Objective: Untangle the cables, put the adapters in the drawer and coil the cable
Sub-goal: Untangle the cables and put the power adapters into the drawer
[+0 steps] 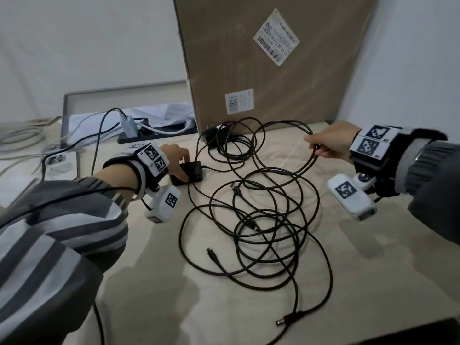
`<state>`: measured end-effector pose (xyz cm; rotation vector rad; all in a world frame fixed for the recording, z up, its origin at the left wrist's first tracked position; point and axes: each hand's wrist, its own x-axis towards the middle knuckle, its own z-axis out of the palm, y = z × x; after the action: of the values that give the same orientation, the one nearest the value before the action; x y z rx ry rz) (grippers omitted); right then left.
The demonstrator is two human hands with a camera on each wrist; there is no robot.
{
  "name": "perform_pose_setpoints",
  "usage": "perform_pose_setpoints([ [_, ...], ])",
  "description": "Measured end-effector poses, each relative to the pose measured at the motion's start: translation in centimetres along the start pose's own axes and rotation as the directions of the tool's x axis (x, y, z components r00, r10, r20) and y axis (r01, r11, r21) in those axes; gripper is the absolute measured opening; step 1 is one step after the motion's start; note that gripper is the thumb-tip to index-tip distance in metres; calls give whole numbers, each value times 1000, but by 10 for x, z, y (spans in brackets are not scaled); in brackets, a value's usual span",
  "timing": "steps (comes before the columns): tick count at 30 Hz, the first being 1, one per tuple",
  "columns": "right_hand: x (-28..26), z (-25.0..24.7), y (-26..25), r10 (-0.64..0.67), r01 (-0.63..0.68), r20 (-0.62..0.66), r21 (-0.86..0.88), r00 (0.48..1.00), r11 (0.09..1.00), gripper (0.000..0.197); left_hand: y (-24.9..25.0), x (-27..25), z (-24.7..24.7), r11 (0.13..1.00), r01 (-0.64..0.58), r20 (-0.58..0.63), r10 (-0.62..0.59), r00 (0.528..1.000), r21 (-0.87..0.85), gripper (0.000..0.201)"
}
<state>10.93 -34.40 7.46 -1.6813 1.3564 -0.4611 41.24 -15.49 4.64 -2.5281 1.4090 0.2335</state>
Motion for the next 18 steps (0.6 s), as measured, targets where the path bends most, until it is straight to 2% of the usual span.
perform_pose_setpoints([
  [4, -10, -5, -2, -6, 8, -33, 55, 999, 998, 28, -15, -29, -10, 967, 108, -114, -137, 984, -230, 53],
  [6, -16, -8, -1, -6, 9, -41, 64, 999, 998, 28, -25, -46, -26, 914, 153, -221, -249, 943, -376, 45],
  [7, -20, -8, 0, -7, 9, -31, 53, 999, 999, 28, -28, -55, -36, 872, 150, -287, -310, 907, -466, 44],
  [9, -29, -5, 4, 6, -6, 13, -13, 1000, 1000, 30, -32, -75, -55, 769, 106, -378, -424, 823, -631, 43],
  [11, -38, -2, 5, 15, -10, 50, -86, 999, 996, 31, -28, -93, -76, 663, 44, -403, -505, 763, -747, 40],
  [15, -66, -2, -6, -46, 72, 156, -167, 987, 983, 26, -5, -132, -123, 492, -160, -434, -515, 739, -856, 63],
  [18, -91, -12, -25, -178, 226, 193, -271, 965, 936, 32, 21, -162, -153, 405, -306, -485, -483, 729, -862, 50],
])
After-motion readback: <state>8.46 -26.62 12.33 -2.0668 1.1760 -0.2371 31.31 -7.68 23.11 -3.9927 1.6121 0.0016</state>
